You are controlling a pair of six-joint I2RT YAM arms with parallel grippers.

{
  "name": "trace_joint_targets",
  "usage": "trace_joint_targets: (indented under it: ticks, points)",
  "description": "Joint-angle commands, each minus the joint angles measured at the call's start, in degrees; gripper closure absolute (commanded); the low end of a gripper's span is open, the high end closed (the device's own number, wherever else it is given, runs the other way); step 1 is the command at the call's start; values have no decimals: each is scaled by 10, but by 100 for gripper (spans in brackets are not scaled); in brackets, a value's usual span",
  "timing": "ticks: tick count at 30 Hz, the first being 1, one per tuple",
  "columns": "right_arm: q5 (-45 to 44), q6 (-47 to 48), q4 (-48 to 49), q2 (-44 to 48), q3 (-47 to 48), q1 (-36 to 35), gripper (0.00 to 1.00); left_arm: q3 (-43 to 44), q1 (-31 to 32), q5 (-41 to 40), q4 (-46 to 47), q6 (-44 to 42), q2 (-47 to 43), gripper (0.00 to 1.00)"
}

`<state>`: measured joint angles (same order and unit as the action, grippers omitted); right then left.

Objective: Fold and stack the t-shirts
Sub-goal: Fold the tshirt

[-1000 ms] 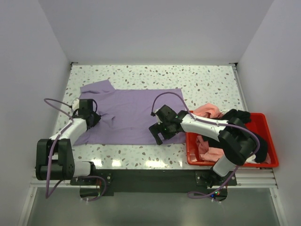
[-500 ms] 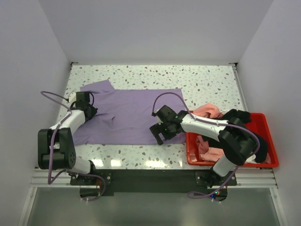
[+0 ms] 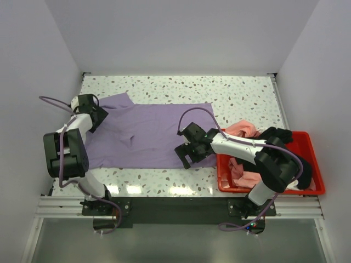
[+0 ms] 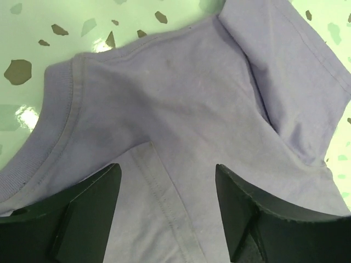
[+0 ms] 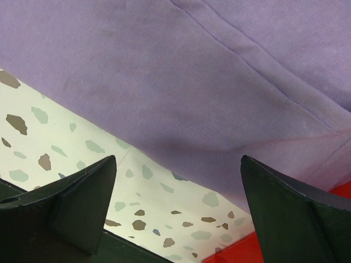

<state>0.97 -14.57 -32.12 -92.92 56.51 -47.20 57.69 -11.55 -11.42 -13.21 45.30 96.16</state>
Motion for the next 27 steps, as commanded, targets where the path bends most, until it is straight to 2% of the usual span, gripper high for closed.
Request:
trace_joint_targets:
  ticks: [1,3,4,5,8,13,19,27]
  points:
    - [-8,-8,0,13,12,0,1,23,-1,17,-2,-7,-15,20]
    - [-18,-8,-5,14,21,-1,1,18,-2,40,-8,-6,-28,10]
    - [-19,-7,-6,17,23,0,1,12,-1,53,-7,-6,-46,0]
    - [-20,-9,-4,22,25,0,1,5,0,87,0,-6,-56,0]
    - [-27,-18,-7,35,38,0,1,-38,12,125,8,1,-102,0]
    - [-51,-66,5,56,52,1,1,-94,62,116,-20,-6,-144,0]
    - [-48,-86,29,26,67,1,1,-145,75,127,10,-4,-132,0]
    - [-51,-107,50,-22,37,0,1,-178,74,52,-35,-17,-117,0]
